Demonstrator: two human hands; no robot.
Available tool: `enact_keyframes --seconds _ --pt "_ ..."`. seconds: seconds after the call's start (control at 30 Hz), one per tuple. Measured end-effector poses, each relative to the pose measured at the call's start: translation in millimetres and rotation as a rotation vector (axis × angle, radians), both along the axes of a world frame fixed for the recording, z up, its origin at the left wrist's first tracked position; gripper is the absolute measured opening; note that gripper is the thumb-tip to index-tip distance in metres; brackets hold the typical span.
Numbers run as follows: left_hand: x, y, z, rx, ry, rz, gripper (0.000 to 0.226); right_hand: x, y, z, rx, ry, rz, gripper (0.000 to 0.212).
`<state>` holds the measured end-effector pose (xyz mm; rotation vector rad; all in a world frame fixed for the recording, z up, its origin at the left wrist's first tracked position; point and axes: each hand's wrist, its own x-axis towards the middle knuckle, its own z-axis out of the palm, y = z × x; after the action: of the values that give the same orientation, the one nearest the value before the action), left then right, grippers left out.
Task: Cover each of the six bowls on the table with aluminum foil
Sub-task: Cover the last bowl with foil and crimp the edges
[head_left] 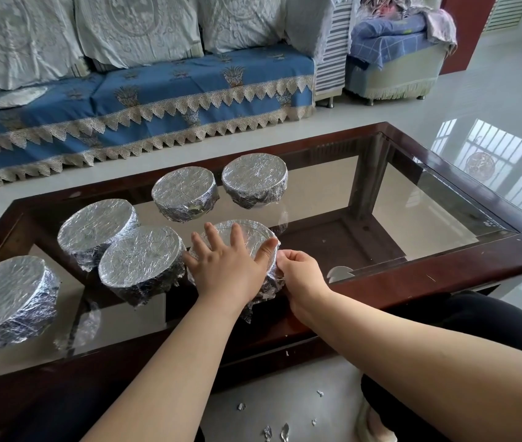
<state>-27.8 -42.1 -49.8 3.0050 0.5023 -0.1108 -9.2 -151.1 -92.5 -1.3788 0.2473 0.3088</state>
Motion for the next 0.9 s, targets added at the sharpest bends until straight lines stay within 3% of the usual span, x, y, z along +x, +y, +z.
enact_keyframes --seconds 0.3,0.4,0.5,0.6,0.7,0.9 --pt "1.1 -2.0 2.0 -0.011 0.006 0.014 0.099 -3.2 1.6 6.2 -0.064 0.013 -0.122 0.018" --pt "2.2 -2.3 2.3 -0.017 0.010 0.018 0.098 -5.2 -1.0 9.5 -0.184 -0.063 -0.153 0.011" --pt "3.8 -1.6 1.5 -0.021 0.020 0.018 0.096 -5.9 -8.0 12.2 -0.253 -0.163 -0.102 0.017" --pt "3.8 -2.1 1.9 -0.023 0.027 0.019 0.096 -5.1 -12.6 13.9 -0.376 -0.248 -0.048 0.007" --pt "4.1 -3.1 3.2 -0.024 0.033 0.022 0.098 -5.5 -15.5 13.6 -0.503 -0.320 0.033 0.022" --pt "5.6 -1.3 3.8 -0.026 0.049 0.018 0.099 2.6 -19.5 15.1 -0.543 -0.310 0.041 0.048"
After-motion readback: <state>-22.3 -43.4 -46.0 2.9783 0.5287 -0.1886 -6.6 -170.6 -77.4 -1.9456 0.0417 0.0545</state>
